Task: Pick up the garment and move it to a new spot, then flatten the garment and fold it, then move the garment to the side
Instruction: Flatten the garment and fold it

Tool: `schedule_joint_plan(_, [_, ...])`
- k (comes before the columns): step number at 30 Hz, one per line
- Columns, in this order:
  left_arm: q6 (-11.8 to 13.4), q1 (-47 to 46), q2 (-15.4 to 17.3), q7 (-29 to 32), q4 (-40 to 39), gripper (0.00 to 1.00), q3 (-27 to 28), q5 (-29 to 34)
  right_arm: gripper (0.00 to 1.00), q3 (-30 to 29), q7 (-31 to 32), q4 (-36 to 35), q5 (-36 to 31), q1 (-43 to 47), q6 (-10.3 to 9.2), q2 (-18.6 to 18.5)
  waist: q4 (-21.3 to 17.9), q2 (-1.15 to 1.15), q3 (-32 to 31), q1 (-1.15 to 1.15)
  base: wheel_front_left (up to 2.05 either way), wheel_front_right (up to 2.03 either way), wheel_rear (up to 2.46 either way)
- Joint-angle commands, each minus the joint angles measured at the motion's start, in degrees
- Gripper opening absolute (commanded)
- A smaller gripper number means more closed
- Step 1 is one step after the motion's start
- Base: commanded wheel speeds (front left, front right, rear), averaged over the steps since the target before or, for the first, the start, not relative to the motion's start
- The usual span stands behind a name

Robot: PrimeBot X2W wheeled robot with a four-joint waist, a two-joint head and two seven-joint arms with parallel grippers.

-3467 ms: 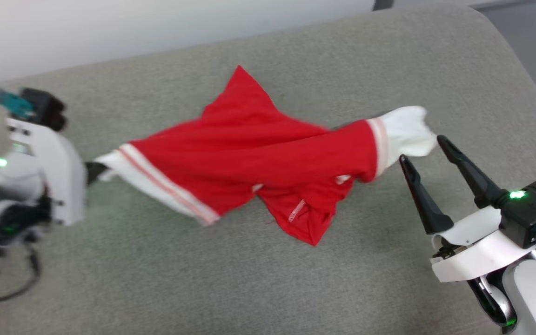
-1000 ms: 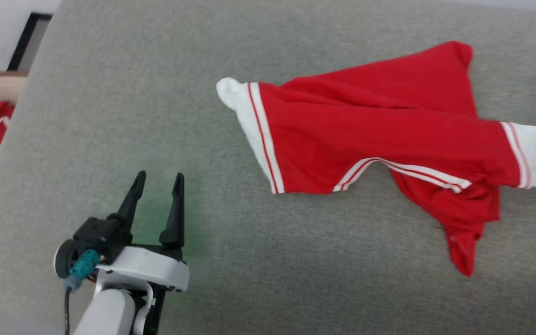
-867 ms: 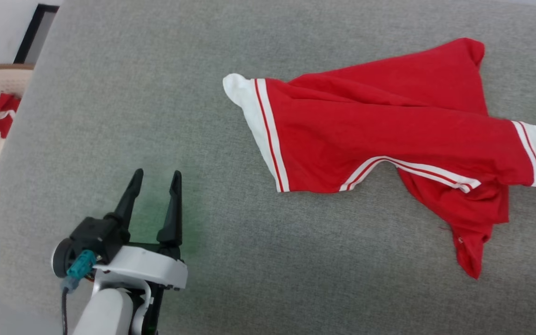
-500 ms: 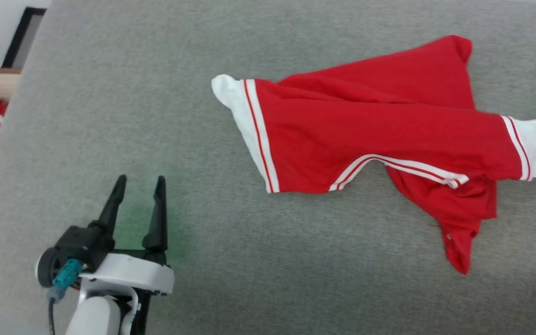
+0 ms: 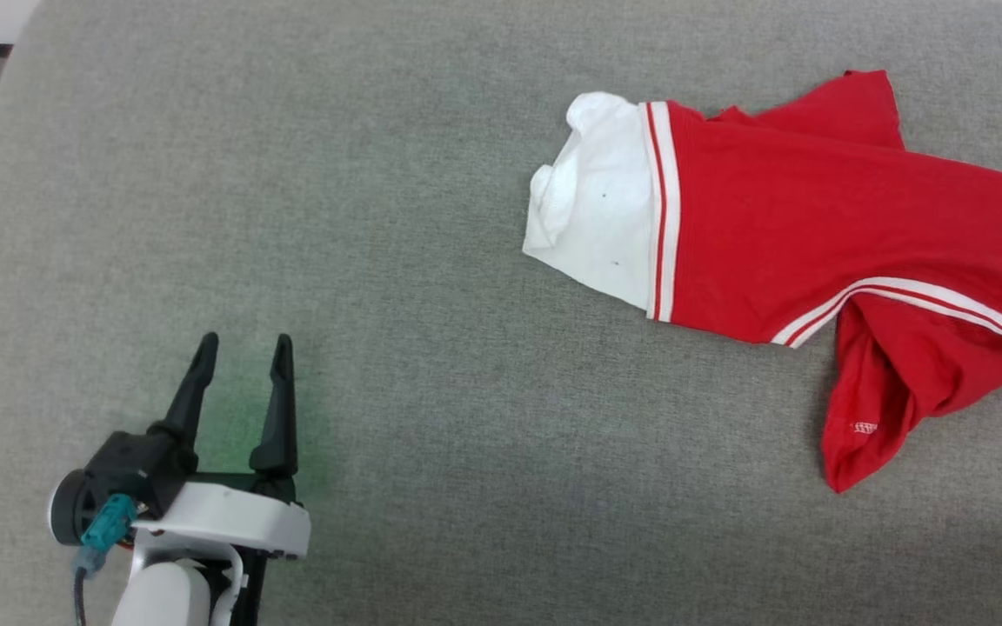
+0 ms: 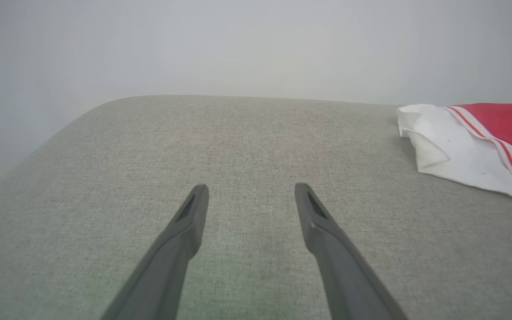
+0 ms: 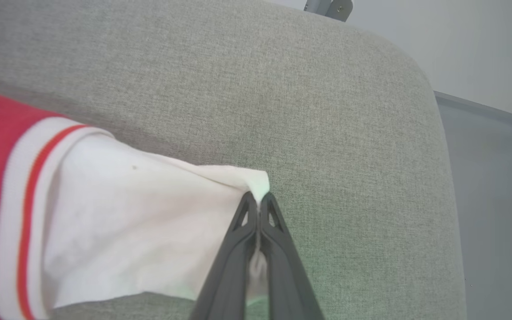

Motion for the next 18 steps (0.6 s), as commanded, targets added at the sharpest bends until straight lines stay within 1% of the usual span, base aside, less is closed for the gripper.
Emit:
schedule_joint_plan(1, [-0.4,0.0,0.2,0.0,0.1,1.00,0.2,0.6,0.00,-0.3,-0.6,0.3,-0.2,0.7,-0.11,0.9,-0.3,0.00,0.1,0.00,0.00,0.00,0.00])
schedule_joint_plan(2, [-0.4,-0.2,0.3,0.0,0.3,1.00,0.1,0.7,0.00,-0.3,-1.2,0.7,-0.5,0.6,-0.12,1.3,-0.4,0.00,0.2,0.00,0.00,0.00,0.00])
schedule_joint_plan(3, [-0.6,-0.5,0.4,0.0,0.4,1.00,-0.2,0.7,0.05,-0.4,-2.0,1.1,-1.0,0.2,-0.12,1.5,-0.6,0.00,0.2,0.00,0.00,0.00,0.00])
schedule_joint_plan(4, [-0.7,-0.8,0.6,0.0,0.6,1.00,-0.4,0.6,0.29,-0.6,-2.6,1.5,-1.4,-0.2,-0.12,2.0,-0.8,0.00,0.1,0.00,0.00,0.00,0.00])
schedule_joint_plan(5, [-0.8,-1.0,1.0,0.0,0.7,1.00,-0.6,0.9,0.98,-0.7,-3.3,1.8,-1.9,-0.6,-0.12,2.5,-1.1,0.00,0.0,0.00,0.00,0.00,0.00])
schedule_joint_plan(6, [-0.9,-1.4,1.5,0.0,0.9,1.00,-0.8,0.9,1.00,-0.7,-4.1,2.0,-2.7,-1.0,-0.12,2.9,-1.4,0.00,-0.2,0.00,0.00,0.00,0.00])
schedule_joint_plan(8, [-1.0,-2.2,2.9,0.0,1.3,1.00,-1.7,1.2,1.00,-0.9,-5.8,2.3,-3.7,-1.3,-0.12,3.2,-2.0,0.00,-0.7,0.00,0.00,0.00,0.00])
schedule_joint_plan(12, [-1.3,-4.3,6.8,0.5,1.5,1.00,-2.9,0.7,1.00,-1.9,-10.8,1.9,-5.7,-1.3,-0.12,3.6,-4.3,0.00,-2.0,0.00,0.00,0.00,0.00])
schedule_joint_plan(15, [-1.3,-6.5,10.1,2.8,0.9,1.00,-4.1,-0.2,1.00,-3.1,-16.1,1.0,-7.7,-1.7,-0.12,3.9,-6.2,0.00,-2.6,0.00,0.00,0.00,0.00])
schedule_joint_plan(18, [-1.4,-9.3,13.5,6.1,0.2,1.00,-6.4,-2.7,1.00,-3.4,-21.4,-1.6,-10.1,-1.1,-0.11,5.8,-8.3,0.00,-3.2,0.00,0.00,0.00,0.00])
